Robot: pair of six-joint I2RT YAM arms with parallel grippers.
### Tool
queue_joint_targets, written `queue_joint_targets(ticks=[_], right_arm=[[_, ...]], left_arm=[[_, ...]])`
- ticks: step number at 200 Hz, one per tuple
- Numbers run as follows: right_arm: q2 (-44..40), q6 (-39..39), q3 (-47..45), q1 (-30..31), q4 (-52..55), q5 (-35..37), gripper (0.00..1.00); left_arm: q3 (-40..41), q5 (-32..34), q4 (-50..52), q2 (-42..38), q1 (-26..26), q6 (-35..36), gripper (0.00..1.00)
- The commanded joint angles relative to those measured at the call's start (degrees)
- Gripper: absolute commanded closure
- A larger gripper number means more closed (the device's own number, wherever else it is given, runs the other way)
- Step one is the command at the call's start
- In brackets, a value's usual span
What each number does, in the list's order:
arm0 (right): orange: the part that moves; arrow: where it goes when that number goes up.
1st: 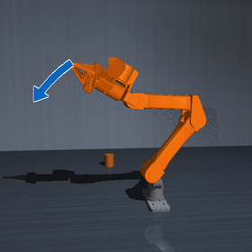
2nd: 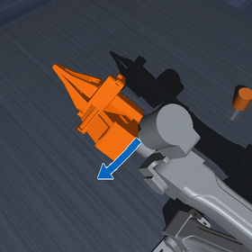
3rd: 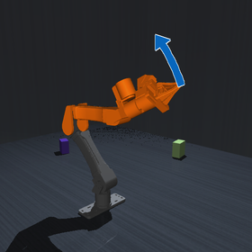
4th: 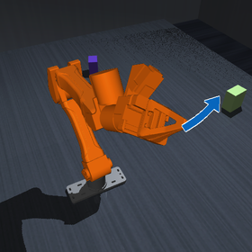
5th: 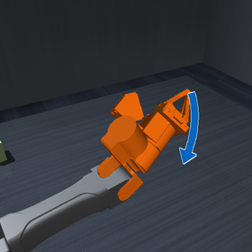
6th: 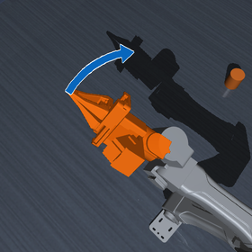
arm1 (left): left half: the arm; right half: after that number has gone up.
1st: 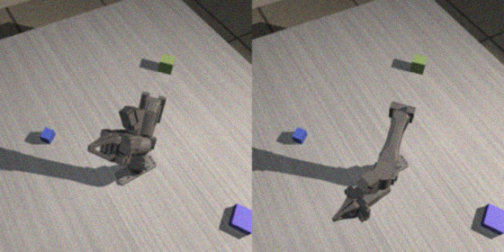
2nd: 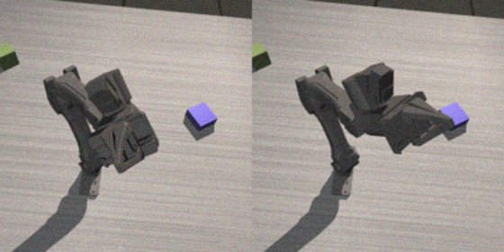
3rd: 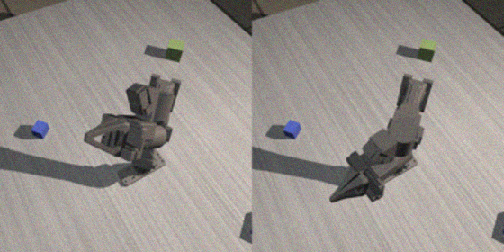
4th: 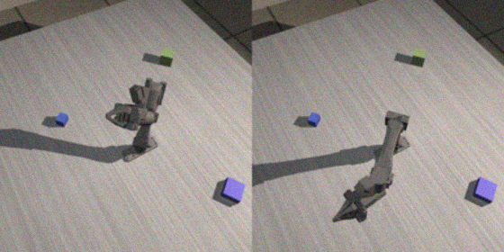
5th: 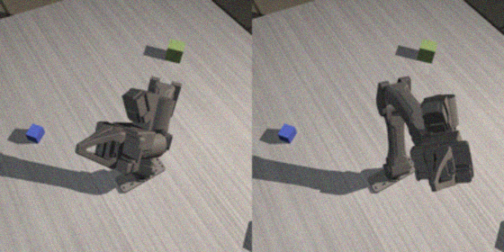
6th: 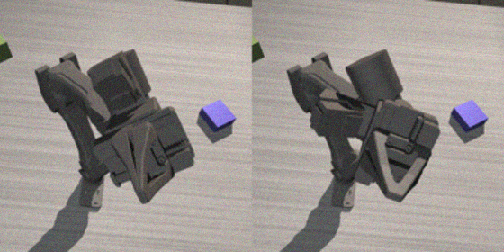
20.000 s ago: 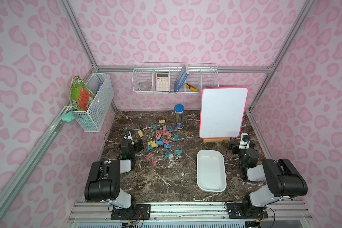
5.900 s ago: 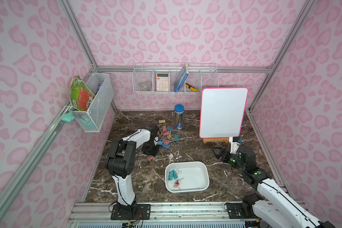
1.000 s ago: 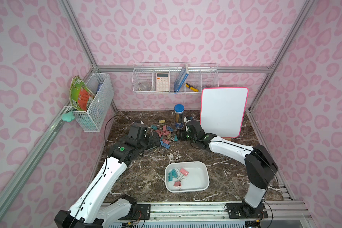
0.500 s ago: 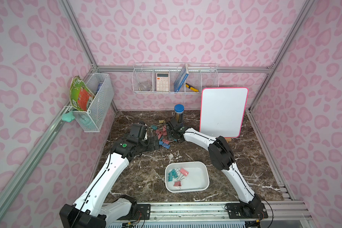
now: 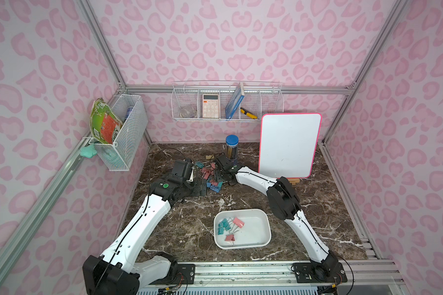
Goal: Put the binder clips in the storage box
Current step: Pick up the binder clip at the center of the board.
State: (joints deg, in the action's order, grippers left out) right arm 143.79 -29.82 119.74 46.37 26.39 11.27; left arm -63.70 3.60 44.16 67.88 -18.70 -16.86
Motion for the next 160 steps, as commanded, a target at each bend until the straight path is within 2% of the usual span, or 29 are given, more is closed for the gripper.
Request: queue_joint_targets(ticks=[1, 19, 34, 64, 87, 112, 132, 160], right_arm=[[-3.1, 0.0, -5.2, -0.1, -0.5, -9.9, 0.20], [-8.6, -1.3, -11.3, -0.3, -5.8, -13.9, 0.17], [-13.6, -1.6, -15.8, -0.4, -9.5, -14.0, 0.14], [-22.0, -3.3, -25.2, -0.7, -15.1, -13.2, 0.08], [-23.3, -3.5, -29.4, -0.4, -15.4, -9.6, 0.06], [-22.2, -3.6, -30.4, -0.3, -15.0, -9.7, 0.07], [-22.3, 3.3, -32.0, -0.3, -18.5, -11.5, 0.07], [-18.9, 14.4, -27.5, -0.5, -12.5, -11.2, 0.06]], left_arm=[[0.5, 0.9, -1.8, 0.5, 0.2, 2.0, 0.01], [1.0, 1.1, -2.9, 1.0, 0.4, 3.2, 0.01], [1.6, 0.7, -4.5, 1.3, 1.0, 4.3, 0.01], [2.4, -5.3, -7.7, 1.9, 5.7, 2.7, 0.01], [1.5, -7.4, -6.3, 2.8, 7.3, 1.7, 0.01], [1.0, -8.5, -4.3, 4.3, 7.3, 1.0, 0.01], [1.2, -9.7, -3.9, 5.2, 7.3, 0.7, 0.01], [1.4, -9.7, -4.6, 4.4, 7.3, 0.9, 0.01]])
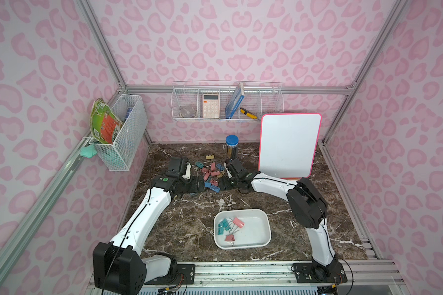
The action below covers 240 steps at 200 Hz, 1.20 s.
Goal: Put the binder clips in the storage box
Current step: Pick up the binder clip at the center of the board.
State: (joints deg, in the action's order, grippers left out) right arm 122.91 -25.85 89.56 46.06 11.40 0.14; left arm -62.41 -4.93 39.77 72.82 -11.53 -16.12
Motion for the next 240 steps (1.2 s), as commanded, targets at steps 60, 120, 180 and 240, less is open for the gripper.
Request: queue_joint_targets(ticks=[60, 120, 180, 240], right_arm=[[5.8, 18.5, 6.5, -1.3, 6.4, -2.3, 0.10], [7.6, 22.3, 7.5, -1.8, 8.9, -3.4, 0.28], [8.0, 22.1, 8.3, -1.9, 8.8, -6.2, 0.47], [0.0, 16.7, 1.8, -1.9, 2.6, -6.8, 0.57]], left_arm=[[0.2, -1.0, -0.3, -1.3, 0.1, 0.4, 0.01], [0.2, -1.1, -0.5, -1.5, 0.1, 0.4, 0.01], [0.0, -2.1, 0.0, -0.9, 0.1, 0.7, 0.01], [-0.1, -3.1, 0.1, -0.7, 0.1, 1.0, 0.01]])
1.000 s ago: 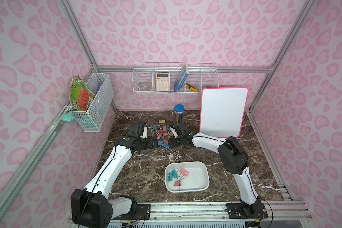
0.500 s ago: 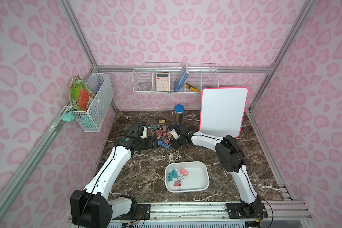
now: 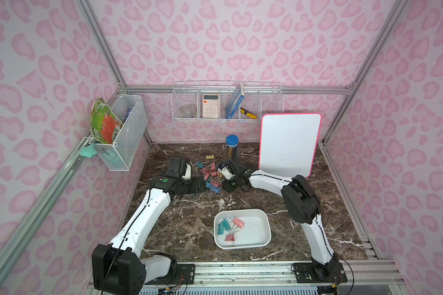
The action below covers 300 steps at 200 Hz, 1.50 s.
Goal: Put the binder clips in the storage box
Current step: Pick up the binder clip at the center of the board, then place the binder clip in the storage box.
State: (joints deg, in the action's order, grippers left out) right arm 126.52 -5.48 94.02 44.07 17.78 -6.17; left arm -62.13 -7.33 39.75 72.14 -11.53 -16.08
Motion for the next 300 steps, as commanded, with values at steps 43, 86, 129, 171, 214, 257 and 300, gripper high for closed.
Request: queue_joint_targets(ticks=[43, 86, 129, 171, 214, 257, 300], right_arm=[[-15.4, -8.1, -12.2, 0.4, -6.8, 0.5, 0.58], [-38.4, -16.9, -37.1, 4.1, -19.4, -4.0, 0.62], [-49.4, -19.6, -49.3, 15.8, -17.3, -0.2, 0.63], [-47.0, -21.9, -54.1, 22.5, -19.6, -1.7, 0.63], [-41.2, -20.5, -50.2, 22.5, -19.3, -2.1, 0.33], [-44.0, -18.0, -45.0, 16.6, -22.6, -0.8, 0.17], [-34.3, -21.7, -34.6, 7.2, -30.4, 1.7, 0.30]], left_arm=[[0.0, 0.2, -0.2, -1.1, 0.1, 0.9, 0.01], [1.4, 3.1, -1.9, -4.0, 0.1, -0.8, 0.01], [1.8, 3.7, -2.5, -5.0, 0.1, -0.3, 0.01], [1.7, 3.6, -2.1, -4.6, 0.1, 0.3, 0.01], [1.7, 3.5, -1.9, -4.3, 0.1, 0.4, 0.01], [1.7, 4.1, -2.1, -4.8, 0.1, 0.0, 0.01], [2.3, 10.9, -2.3, -6.6, 0.1, -3.3, 0.01]])
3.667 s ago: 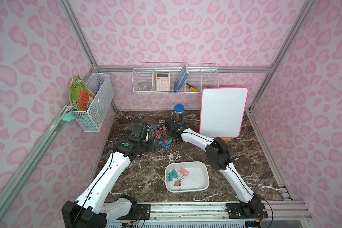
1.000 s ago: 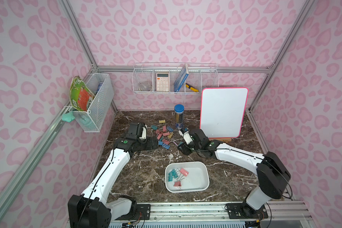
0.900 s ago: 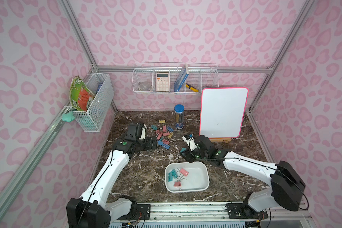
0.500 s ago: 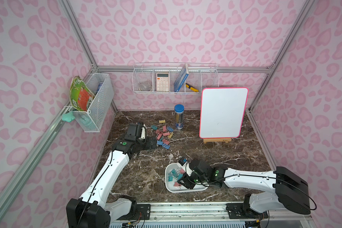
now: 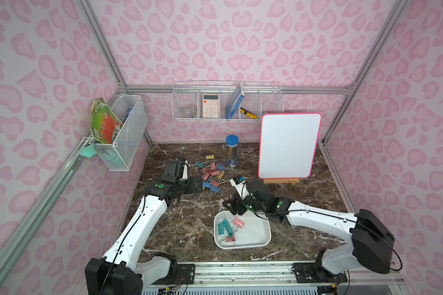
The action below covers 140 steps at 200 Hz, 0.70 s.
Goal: Put the binder clips in the storage box
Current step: Place the binder clip in the storage box, then pick up the binder clip at the center of the board.
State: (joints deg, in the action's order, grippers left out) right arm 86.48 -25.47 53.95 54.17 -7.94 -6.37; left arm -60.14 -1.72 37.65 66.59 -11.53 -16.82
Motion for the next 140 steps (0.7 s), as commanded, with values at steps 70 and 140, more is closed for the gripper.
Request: queue_joint_targets(ticks=[70, 140], right_arm=[[33.5, 16.9, 37.0, -3.0, 15.7, 7.1, 0.39], [43.3, 21.0, 46.6, -1.2, 23.1, 6.5, 0.47]], left_arm=[[0.2, 12.0, 1.1, -1.7, 0.2, -3.3, 0.01], [-0.2, 10.5, 1.3, -0.6, 0.3, -2.7, 0.01]])
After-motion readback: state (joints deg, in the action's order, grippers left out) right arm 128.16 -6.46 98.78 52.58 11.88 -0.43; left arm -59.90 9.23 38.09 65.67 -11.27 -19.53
